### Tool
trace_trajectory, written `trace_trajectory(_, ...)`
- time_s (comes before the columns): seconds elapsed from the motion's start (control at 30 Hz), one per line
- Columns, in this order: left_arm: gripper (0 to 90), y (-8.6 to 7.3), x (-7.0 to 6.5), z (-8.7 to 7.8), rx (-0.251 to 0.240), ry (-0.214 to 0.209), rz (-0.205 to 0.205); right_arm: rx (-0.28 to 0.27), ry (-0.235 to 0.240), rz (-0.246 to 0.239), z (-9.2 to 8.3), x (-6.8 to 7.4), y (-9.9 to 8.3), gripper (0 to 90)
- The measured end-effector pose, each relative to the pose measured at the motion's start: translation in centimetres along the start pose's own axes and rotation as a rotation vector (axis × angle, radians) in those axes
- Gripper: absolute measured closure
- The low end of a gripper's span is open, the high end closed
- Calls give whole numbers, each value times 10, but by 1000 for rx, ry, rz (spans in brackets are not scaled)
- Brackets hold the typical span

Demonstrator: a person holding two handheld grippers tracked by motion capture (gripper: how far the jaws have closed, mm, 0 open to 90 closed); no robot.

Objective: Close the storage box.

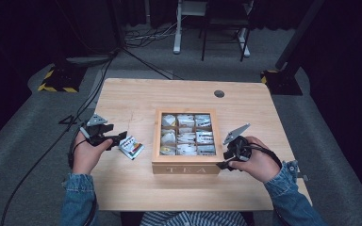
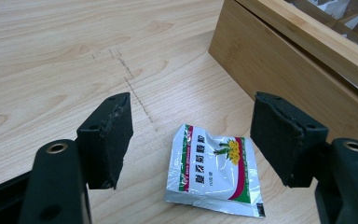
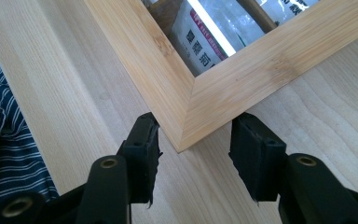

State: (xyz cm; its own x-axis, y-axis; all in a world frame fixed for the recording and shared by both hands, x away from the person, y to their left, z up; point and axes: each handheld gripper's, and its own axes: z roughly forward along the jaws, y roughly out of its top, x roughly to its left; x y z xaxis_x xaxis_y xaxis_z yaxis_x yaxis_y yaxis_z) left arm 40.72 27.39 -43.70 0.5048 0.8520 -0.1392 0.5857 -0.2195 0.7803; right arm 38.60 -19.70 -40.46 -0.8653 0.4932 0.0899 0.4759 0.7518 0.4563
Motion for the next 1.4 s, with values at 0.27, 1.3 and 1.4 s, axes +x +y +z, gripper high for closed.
trace_trajectory(0.27,305,0,0,0,-1,2,0,3,-25,2,3,1,-2,457)
trace_trajectory(1.3,302,-20,10,-21,-4,65,-48,-378,-111,76,-49,-47,-7,374)
trace_trajectory(1.4,299,-20,12,-20,0,67,-53,-456,-132,66,-51,-60,-12,372)
